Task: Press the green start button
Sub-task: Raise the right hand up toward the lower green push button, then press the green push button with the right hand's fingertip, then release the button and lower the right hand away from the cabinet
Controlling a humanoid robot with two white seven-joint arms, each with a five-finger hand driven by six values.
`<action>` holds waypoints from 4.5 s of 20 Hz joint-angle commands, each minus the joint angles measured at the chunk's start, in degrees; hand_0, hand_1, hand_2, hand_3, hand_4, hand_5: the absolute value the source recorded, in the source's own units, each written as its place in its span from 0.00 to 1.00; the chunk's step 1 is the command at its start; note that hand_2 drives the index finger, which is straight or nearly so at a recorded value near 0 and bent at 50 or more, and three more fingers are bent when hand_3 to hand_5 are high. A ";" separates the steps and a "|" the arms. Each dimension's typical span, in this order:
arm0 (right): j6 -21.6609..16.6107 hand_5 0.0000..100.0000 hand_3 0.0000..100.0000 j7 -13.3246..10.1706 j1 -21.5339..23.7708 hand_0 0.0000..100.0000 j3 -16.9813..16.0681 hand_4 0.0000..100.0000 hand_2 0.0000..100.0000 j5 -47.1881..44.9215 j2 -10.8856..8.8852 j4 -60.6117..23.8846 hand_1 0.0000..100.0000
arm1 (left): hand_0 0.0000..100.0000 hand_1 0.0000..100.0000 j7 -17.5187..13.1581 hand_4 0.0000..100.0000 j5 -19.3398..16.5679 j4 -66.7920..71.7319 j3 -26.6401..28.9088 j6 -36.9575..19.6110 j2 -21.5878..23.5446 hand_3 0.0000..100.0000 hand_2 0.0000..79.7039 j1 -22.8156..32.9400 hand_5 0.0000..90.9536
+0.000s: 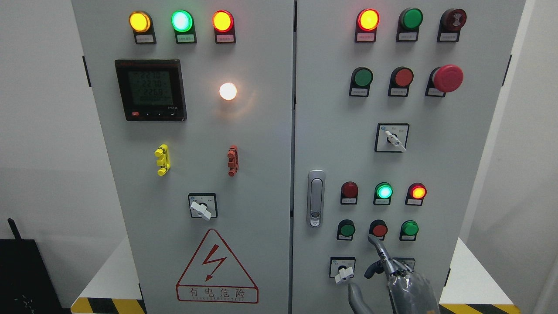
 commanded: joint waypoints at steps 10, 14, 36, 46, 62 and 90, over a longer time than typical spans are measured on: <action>-0.18 0.50 0.62 0.09 -2.94 0.55 -0.04 0.60 0.00 4.12 0.13 5.51 0.35 | 0.12 0.56 0.00 0.00 0.00 0.00 0.00 0.01 0.00 0.00 0.00 -0.02 0.00; -0.18 0.50 0.62 0.09 -3.74 0.55 -0.04 0.60 0.00 4.38 0.13 7.09 0.35 | 0.12 0.56 0.00 0.00 0.00 0.00 0.00 0.01 0.00 0.00 0.00 -0.02 0.00; -0.09 0.50 0.63 0.00 -7.16 0.56 -0.13 0.61 0.00 4.65 0.22 11.93 0.36 | 0.12 0.56 0.00 0.00 0.00 0.00 0.00 0.01 0.00 0.00 0.00 -0.02 0.00; -0.27 0.50 0.64 -0.09 -6.99 0.56 -0.22 0.61 0.00 4.38 0.31 10.97 0.36 | 0.12 0.56 0.00 0.00 0.00 0.00 0.00 0.01 0.00 0.00 0.00 0.06 0.00; -1.41 0.49 0.66 0.26 -2.34 0.65 -0.31 0.60 0.00 0.00 0.31 2.44 0.39 | 0.12 0.56 0.00 0.00 0.00 0.00 0.00 0.01 0.00 0.00 0.00 -0.02 0.00; 0.08 0.00 0.09 3.68 8.82 0.57 2.59 0.00 0.00 -40.25 -0.04 -4.59 0.19 | 0.12 0.56 0.00 0.00 0.00 0.00 0.00 0.01 0.00 0.00 0.00 -0.02 0.00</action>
